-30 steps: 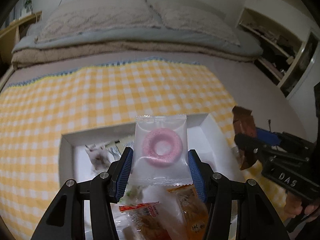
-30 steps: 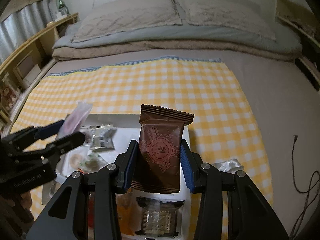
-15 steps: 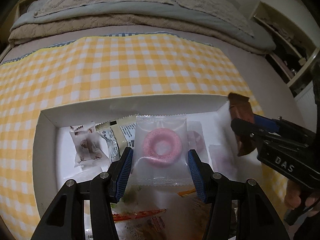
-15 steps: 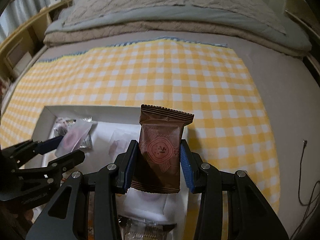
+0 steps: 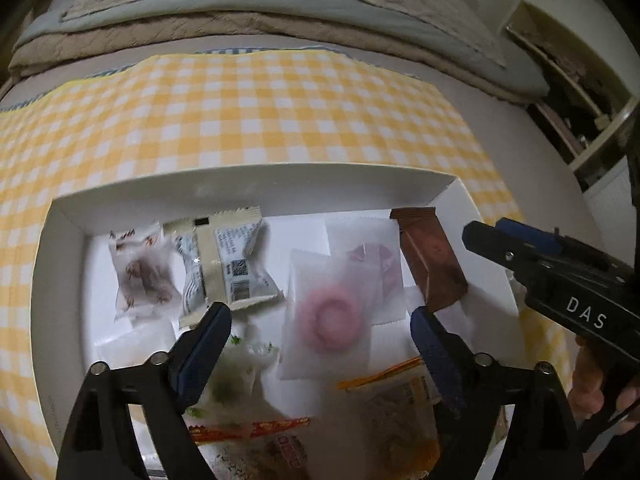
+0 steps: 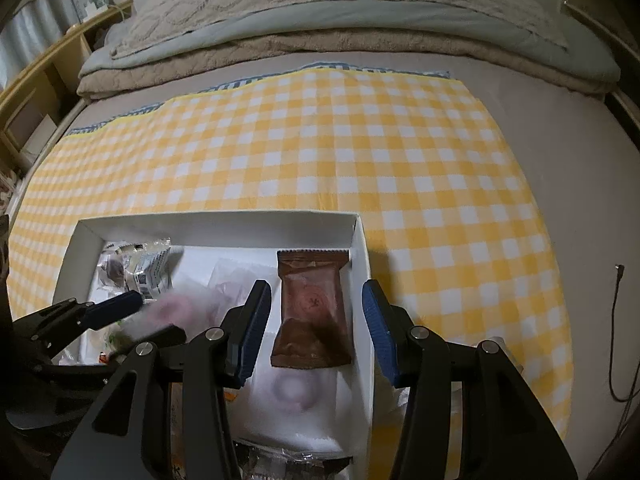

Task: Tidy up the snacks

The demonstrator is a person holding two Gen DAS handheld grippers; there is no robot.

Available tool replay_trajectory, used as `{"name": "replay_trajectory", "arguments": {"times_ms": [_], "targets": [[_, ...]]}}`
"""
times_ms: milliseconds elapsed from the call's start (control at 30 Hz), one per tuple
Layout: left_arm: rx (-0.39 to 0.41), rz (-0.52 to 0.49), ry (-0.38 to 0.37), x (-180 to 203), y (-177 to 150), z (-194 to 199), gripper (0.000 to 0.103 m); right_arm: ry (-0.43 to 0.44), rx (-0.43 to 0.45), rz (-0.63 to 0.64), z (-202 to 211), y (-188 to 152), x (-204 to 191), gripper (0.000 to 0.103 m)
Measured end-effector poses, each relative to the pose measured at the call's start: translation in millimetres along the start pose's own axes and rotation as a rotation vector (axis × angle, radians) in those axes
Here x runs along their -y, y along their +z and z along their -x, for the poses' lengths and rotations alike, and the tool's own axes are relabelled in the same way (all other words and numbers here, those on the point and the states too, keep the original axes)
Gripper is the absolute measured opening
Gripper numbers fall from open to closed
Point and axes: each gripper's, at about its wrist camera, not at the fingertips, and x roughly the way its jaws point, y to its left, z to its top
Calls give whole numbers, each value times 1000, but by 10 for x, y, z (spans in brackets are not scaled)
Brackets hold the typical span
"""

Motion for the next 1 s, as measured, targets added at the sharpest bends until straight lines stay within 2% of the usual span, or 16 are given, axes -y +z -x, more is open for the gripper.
{"name": "replay_trajectory", "arguments": {"times_ms": [233, 433, 500, 567, 700, 767, 833, 1000], "targets": [[-10, -11, 1, -24, -52, 134, 102, 0, 3, 7, 108, -62, -14, 52], [8, -38, 19, 5, -131, 399, 103, -9, 14, 31, 269, -128, -100, 59], [18, -47, 27, 6, -168, 520, 103, -9, 21, 36, 329, -135, -123, 64], [26, -56, 34, 13, -206, 642, 103, -15, 30, 42, 401, -147, -141, 75], [42, -73, 46, 15, -295, 935, 103, -29, 49, 54, 594, -187, -179, 85], [50, -88, 57, 38, -342, 1100, 103, -37, 57, 56, 697, -211, -198, 97], [65, -97, 64, 51, -386, 1255, 103, -41, 76, 59, 832, -240, -235, 103], [102, -96, 58, 104, -508, 1701, 103, -43, 121, 76, 1197, -304, -378, 103]]}}
